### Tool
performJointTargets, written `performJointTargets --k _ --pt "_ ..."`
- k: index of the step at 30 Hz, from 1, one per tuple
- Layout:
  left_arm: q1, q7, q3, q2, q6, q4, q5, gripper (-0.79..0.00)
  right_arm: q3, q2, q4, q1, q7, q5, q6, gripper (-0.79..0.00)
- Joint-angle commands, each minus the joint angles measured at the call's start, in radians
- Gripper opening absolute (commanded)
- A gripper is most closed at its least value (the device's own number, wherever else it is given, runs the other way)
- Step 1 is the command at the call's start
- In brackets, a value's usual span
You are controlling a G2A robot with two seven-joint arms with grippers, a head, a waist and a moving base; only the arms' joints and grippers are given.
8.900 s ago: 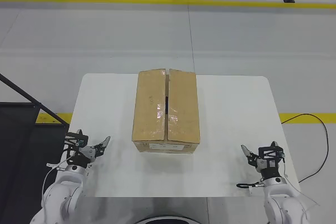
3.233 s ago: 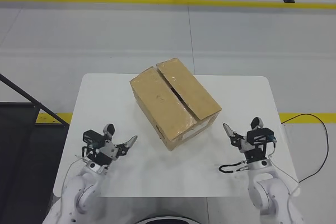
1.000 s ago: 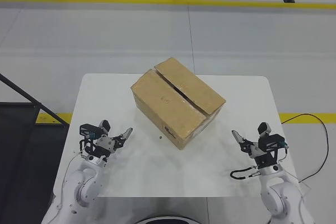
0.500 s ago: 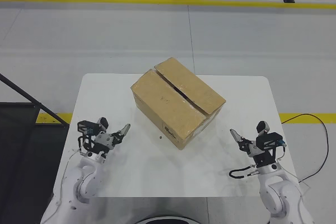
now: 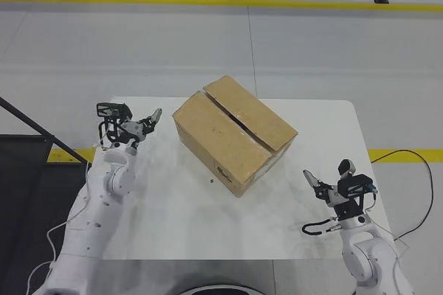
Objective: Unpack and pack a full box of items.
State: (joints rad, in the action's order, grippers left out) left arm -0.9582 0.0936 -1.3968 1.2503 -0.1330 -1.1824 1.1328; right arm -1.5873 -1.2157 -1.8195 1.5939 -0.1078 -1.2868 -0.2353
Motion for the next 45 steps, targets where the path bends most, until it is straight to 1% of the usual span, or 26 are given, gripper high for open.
performJointTargets --k 1,4,8,12,17,25,31,37,45 --pt "0.073 0.008 0.036 0.006 -0.030 0.085 0.022 0.000 0.000 0.000 0.000 0.000 0.000 0.000 0.000 0.000" --pt "0.151 0.022 0.077 0.016 -0.056 0.191 0.042 0.000 0.000 0.000 0.000 0.000 0.000 0.000 0.000 0.000" --pt "0.227 0.030 0.118 0.029 -0.100 0.316 0.039 0.000 0.000 0.000 0.000 0.000 0.000 0.000 0.000 0.000" --pt "0.263 0.066 0.148 0.037 -0.177 0.403 0.047 0.000 0.000 0.000 0.000 0.000 0.000 0.000 0.000 0.000" --pt "0.278 0.108 0.164 0.038 -0.259 0.458 0.057 0.000 0.000 0.000 0.000 0.000 0.000 0.000 0.000 0.000" --pt "0.276 0.125 0.170 0.036 -0.329 0.488 0.049 0.000 0.000 0.000 0.000 0.000 0.000 0.000 0.000 0.000" --pt "0.252 0.135 0.163 0.028 -0.382 0.479 0.049 0.000 0.000 0.000 0.000 0.000 0.000 0.000 0.000 0.000" --pt "0.205 0.149 0.155 0.018 -0.410 0.431 0.062 0.000 0.000 0.000 0.000 0.000 0.000 0.000 0.000 0.000" --pt "0.119 0.152 0.130 -0.001 -0.453 0.325 0.068 0.000 0.000 0.000 0.000 0.000 0.000 0.000 0.000 0.000"
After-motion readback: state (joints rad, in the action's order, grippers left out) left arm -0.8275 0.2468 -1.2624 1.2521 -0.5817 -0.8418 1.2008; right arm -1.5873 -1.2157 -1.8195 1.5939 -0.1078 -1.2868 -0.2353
